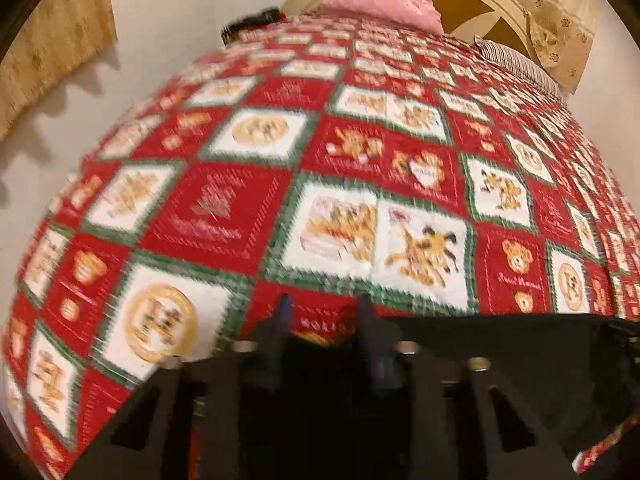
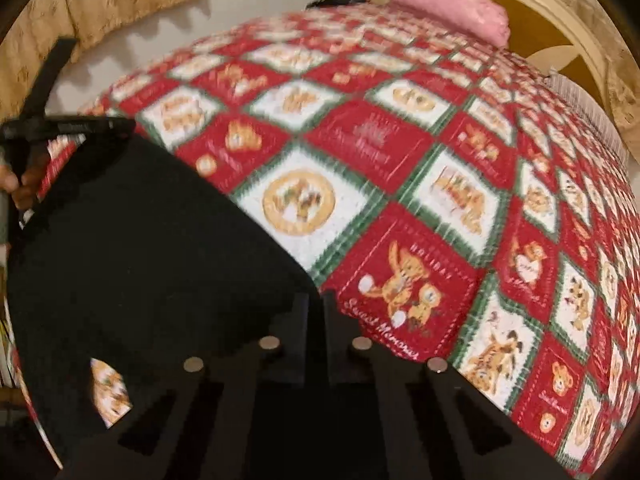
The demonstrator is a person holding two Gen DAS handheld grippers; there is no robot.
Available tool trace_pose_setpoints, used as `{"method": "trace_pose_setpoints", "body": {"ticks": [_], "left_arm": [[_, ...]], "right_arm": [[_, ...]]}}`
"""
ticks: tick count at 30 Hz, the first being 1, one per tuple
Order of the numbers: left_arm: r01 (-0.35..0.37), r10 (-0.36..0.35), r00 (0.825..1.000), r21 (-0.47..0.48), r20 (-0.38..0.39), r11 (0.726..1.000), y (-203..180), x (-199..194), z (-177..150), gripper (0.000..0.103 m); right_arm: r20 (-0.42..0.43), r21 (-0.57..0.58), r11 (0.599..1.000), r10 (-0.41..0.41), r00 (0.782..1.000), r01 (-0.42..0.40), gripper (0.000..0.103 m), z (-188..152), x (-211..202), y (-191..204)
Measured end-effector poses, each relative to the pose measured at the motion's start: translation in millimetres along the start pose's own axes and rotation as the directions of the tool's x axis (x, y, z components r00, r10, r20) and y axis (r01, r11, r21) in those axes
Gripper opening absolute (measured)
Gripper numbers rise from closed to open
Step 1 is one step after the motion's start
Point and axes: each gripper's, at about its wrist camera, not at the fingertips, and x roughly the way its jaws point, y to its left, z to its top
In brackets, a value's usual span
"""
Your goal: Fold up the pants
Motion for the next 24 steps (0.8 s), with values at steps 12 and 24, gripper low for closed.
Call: {"method": "trace_pose_setpoints", "body": {"ticks": [12,24], "left_arm": [[-0.142,0.136,0.986,0.051,0.099,0.989,-10,-42,-10,0.02],[-0.266,0.24,0.95,0.115,0.199,0.957,-23,-69,-29,0.02]], "right_arm": [[0.112,0.026,0.999,-0.04,0.993,0.037,0.008,-3,-46,20],[0.083,0.029,0.999,-0.031,0.996,0.028,0.069,-3,-35,28]]}}
